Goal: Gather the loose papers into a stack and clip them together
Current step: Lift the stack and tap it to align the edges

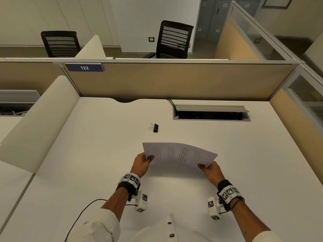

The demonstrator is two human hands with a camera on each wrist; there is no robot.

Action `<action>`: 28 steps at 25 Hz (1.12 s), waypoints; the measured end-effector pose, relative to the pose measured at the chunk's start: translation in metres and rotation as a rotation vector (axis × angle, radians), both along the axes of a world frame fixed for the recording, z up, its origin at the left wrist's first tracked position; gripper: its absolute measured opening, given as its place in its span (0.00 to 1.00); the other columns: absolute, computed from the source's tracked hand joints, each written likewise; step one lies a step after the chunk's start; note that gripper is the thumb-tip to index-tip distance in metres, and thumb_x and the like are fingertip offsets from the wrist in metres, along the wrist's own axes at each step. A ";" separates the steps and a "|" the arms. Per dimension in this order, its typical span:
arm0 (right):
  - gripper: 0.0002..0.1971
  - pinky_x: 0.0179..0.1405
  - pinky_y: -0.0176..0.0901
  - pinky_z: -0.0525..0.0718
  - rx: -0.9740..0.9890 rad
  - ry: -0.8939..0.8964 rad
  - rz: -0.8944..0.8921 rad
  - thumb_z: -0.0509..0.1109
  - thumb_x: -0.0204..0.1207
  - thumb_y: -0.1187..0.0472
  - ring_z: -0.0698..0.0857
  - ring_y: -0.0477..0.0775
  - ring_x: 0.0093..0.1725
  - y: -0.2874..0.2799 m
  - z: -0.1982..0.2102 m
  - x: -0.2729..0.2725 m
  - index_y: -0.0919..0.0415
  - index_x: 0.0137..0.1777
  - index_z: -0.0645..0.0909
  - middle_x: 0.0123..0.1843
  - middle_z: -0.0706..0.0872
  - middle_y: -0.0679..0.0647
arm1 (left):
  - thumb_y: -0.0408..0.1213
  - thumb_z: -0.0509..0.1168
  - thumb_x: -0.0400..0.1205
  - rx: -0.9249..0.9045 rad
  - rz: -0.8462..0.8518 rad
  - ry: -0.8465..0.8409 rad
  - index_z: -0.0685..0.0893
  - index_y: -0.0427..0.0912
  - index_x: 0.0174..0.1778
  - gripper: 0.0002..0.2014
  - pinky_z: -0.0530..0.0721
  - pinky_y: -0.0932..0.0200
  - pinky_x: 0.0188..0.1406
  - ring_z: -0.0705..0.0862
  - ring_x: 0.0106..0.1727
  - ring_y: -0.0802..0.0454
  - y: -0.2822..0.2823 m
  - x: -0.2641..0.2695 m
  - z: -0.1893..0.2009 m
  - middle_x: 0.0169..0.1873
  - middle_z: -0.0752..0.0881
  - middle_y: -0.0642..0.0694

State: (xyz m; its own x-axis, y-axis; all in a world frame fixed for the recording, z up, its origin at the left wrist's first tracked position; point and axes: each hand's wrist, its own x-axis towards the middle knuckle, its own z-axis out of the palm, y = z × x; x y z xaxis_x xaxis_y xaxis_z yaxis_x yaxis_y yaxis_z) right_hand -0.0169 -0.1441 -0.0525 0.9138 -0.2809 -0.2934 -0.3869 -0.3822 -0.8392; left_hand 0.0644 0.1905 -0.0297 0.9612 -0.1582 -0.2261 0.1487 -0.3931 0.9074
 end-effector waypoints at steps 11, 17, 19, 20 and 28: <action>0.12 0.55 0.58 0.93 0.436 0.028 -0.091 0.79 0.78 0.64 0.94 0.65 0.57 -0.036 0.068 -0.003 0.68 0.59 0.88 0.55 0.95 0.62 | 0.29 0.72 0.83 -0.184 -0.215 0.070 0.89 0.39 0.63 0.13 0.93 0.53 0.50 0.95 0.55 0.46 0.018 0.018 0.033 0.57 0.95 0.46; 0.13 0.58 0.42 0.84 0.095 -0.011 0.343 0.82 0.75 0.52 0.92 0.45 0.55 -0.026 0.095 0.035 0.54 0.57 0.90 0.54 0.94 0.50 | 0.38 0.70 0.78 0.062 -0.409 0.041 0.90 0.50 0.48 0.06 0.87 0.55 0.52 0.93 0.52 0.49 0.014 0.030 0.050 0.52 0.94 0.49; 0.16 0.57 0.44 0.86 0.030 0.036 0.508 0.78 0.77 0.45 0.92 0.46 0.57 -0.010 0.092 0.043 0.48 0.61 0.87 0.56 0.94 0.50 | 0.40 0.69 0.75 0.122 -0.467 0.043 0.90 0.51 0.44 0.05 0.87 0.52 0.52 0.93 0.50 0.48 0.006 0.035 0.053 0.49 0.94 0.50; 0.15 0.56 0.50 0.89 0.001 0.048 0.561 0.75 0.79 0.43 0.93 0.50 0.55 -0.003 0.087 0.046 0.49 0.61 0.87 0.55 0.94 0.51 | 0.39 0.69 0.75 0.148 -0.489 0.049 0.89 0.52 0.41 0.05 0.86 0.54 0.51 0.93 0.47 0.50 0.003 0.038 0.053 0.46 0.94 0.51; 0.16 0.56 0.60 0.92 -0.022 0.086 0.621 0.70 0.82 0.45 0.95 0.56 0.50 0.003 0.070 0.051 0.55 0.58 0.91 0.53 0.95 0.53 | 0.40 0.66 0.74 0.252 -0.570 0.065 0.85 0.56 0.39 0.05 0.80 0.60 0.42 0.86 0.39 0.53 -0.011 0.056 0.050 0.38 0.89 0.54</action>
State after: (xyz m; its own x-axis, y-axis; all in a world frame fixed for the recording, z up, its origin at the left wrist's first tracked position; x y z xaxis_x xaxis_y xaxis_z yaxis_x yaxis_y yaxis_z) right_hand 0.0337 -0.1416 0.0172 0.8819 0.2878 -0.3733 -0.1532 -0.5739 -0.8045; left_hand 0.1202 0.1799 0.0202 0.7247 -0.5762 -0.3780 -0.0956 -0.6273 0.7729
